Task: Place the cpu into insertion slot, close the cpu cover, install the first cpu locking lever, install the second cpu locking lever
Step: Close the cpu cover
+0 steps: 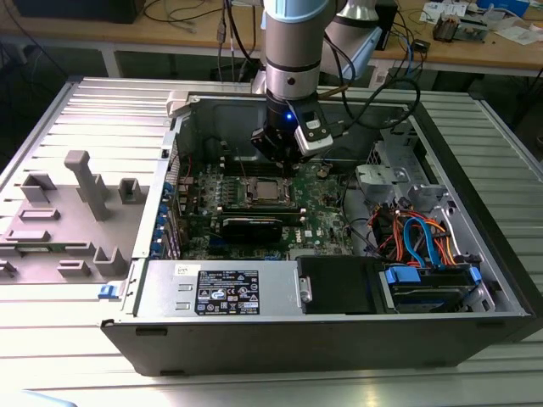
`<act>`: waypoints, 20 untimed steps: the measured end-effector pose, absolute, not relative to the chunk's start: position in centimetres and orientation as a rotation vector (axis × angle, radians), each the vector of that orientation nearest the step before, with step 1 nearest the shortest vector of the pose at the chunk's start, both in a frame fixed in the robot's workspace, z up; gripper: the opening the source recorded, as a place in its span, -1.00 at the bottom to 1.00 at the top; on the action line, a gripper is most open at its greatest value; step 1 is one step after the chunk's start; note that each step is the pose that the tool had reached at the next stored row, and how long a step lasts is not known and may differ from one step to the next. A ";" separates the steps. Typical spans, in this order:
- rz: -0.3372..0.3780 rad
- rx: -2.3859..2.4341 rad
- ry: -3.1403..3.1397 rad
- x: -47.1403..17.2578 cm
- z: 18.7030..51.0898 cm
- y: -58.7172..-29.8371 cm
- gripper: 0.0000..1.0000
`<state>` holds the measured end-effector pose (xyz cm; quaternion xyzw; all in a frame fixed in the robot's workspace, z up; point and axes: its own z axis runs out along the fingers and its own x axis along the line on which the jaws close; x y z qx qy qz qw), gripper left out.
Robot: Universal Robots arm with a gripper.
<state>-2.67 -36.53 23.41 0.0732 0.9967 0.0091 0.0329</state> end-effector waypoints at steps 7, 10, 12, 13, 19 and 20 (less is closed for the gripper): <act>0.030 0.056 3.086 -2.7 23.2 -36.5 -0.79; 0.030 0.016 3.097 -2.7 23.1 -36.5 -0.79; 0.030 -0.003 3.107 -2.8 23.0 -36.6 -0.79; 0.030 -0.009 3.110 -2.8 22.9 -36.6 -0.79; 0.030 -0.039 3.114 -3.3 22.6 -36.9 -0.79; 0.031 -0.041 3.114 -3.5 22.6 -36.9 -0.79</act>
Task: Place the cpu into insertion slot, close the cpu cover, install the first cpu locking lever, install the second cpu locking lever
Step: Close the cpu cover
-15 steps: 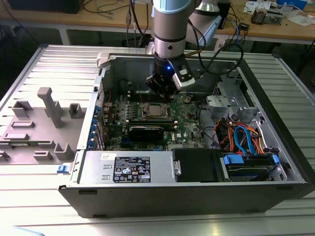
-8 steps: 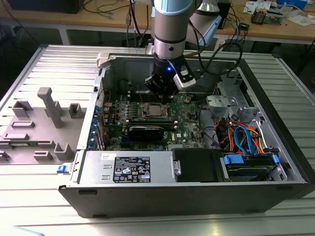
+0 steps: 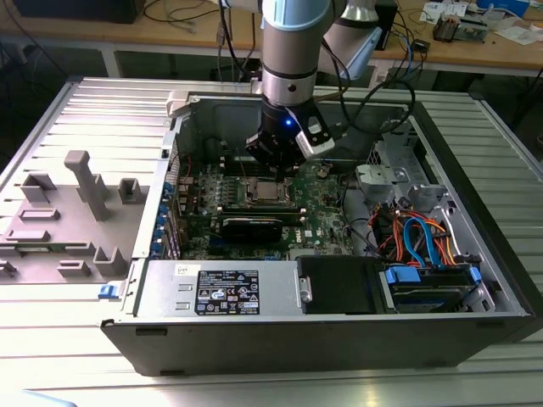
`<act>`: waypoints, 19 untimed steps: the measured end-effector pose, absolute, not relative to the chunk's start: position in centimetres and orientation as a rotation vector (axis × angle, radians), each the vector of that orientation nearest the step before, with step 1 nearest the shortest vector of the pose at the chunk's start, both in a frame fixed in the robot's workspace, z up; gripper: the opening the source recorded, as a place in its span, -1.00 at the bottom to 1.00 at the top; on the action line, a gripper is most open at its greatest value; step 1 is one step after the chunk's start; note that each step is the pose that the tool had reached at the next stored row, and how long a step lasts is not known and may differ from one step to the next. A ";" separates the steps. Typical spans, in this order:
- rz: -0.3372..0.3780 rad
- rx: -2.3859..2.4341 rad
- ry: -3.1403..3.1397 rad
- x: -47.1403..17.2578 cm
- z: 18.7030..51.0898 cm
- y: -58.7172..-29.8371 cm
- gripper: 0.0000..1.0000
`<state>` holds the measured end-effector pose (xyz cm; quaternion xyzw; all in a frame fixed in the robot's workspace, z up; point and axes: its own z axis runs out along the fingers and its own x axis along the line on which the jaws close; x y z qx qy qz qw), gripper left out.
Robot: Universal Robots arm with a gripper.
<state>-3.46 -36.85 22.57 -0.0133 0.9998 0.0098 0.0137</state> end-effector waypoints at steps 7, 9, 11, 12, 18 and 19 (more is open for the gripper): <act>0.031 -0.053 3.113 -4.9 22.5 -36.8 -0.79; 0.031 -0.056 3.112 -5.4 22.5 -36.9 -0.79; 0.031 -0.058 3.111 -5.7 22.5 -37.0 -0.79; 0.032 -0.061 3.110 -5.8 22.5 -37.1 -0.79; 0.033 -0.077 3.108 -6.6 22.5 -37.9 -0.79; 0.033 -0.079 3.108 -6.8 22.4 -38.0 -0.79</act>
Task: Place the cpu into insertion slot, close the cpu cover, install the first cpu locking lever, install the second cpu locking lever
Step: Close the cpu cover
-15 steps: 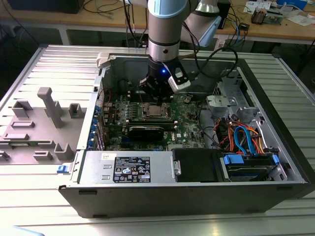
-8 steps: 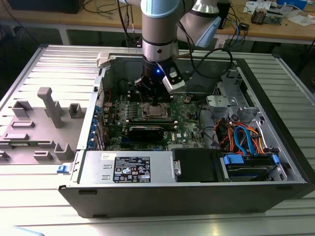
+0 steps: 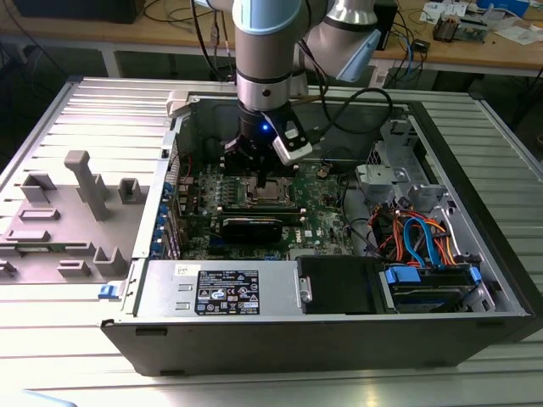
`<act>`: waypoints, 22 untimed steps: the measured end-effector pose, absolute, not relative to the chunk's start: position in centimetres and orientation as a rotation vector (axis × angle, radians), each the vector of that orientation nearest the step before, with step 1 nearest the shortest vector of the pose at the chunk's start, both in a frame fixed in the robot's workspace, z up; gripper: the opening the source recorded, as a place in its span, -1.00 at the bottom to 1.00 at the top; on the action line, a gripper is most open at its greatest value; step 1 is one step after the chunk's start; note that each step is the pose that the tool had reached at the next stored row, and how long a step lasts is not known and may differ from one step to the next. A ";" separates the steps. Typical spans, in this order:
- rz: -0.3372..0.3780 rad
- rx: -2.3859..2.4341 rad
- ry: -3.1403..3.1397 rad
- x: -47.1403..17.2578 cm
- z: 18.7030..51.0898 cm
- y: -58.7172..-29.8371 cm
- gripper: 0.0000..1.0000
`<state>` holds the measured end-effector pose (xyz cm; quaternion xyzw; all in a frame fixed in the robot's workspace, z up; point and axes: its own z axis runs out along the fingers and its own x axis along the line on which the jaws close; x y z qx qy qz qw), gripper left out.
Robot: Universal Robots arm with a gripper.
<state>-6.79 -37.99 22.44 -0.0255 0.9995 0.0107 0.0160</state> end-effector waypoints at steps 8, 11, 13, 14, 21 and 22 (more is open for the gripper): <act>0.033 -0.093 3.108 -7.8 22.3 -38.0 -0.79; 0.034 -0.093 3.108 -7.8 22.3 -38.0 -0.79; 0.034 -0.093 3.108 -7.9 22.0 -38.0 -0.79; 0.034 -0.093 3.108 -7.9 22.0 -38.0 -0.79; 0.034 -0.093 3.108 -8.4 21.1 -38.0 -0.79; 0.034 -0.093 3.108 -8.4 21.0 -38.0 -0.79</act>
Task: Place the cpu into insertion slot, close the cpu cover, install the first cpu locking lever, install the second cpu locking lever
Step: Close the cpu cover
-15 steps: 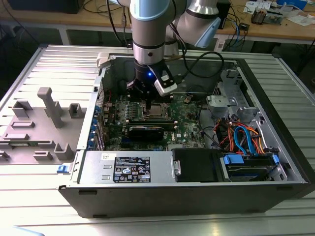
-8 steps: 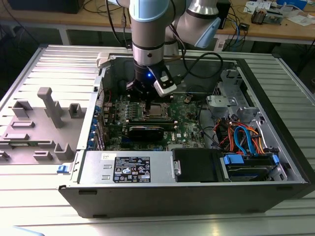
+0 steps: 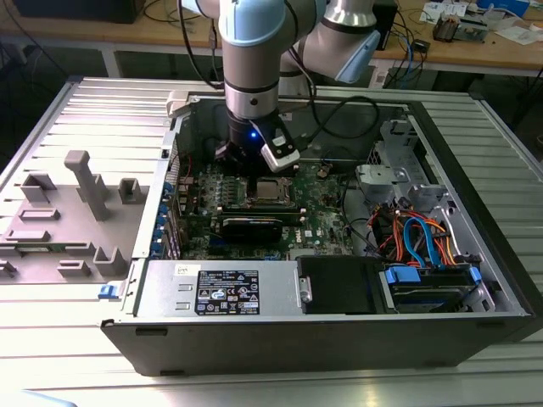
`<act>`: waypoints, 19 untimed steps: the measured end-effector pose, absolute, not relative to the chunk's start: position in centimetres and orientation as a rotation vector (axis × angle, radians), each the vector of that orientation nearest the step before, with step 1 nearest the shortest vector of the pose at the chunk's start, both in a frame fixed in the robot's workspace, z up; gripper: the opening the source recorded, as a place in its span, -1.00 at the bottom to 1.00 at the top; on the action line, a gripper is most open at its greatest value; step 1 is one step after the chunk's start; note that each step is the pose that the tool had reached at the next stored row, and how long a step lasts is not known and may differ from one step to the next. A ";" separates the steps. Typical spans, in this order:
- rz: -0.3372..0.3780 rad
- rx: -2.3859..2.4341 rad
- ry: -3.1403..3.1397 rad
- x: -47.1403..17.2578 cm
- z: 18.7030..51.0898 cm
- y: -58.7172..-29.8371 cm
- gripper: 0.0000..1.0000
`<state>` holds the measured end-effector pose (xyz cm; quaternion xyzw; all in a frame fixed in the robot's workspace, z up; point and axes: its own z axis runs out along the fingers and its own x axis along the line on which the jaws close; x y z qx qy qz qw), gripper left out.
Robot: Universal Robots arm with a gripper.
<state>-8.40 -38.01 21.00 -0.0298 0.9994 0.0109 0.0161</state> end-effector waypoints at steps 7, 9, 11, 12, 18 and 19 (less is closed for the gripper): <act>0.034 -0.093 3.108 -8.4 20.9 -38.0 -0.79; 0.034 -0.093 3.108 -8.4 20.7 -38.0 -0.79; 0.033 -0.093 3.108 -8.5 20.6 -38.0 -0.79; 0.033 -0.093 3.108 -8.5 20.6 -38.0 -0.79; 0.033 -0.093 3.107 -8.5 20.5 -38.0 -0.79; 0.033 -0.093 3.107 -8.5 20.5 -38.0 -0.79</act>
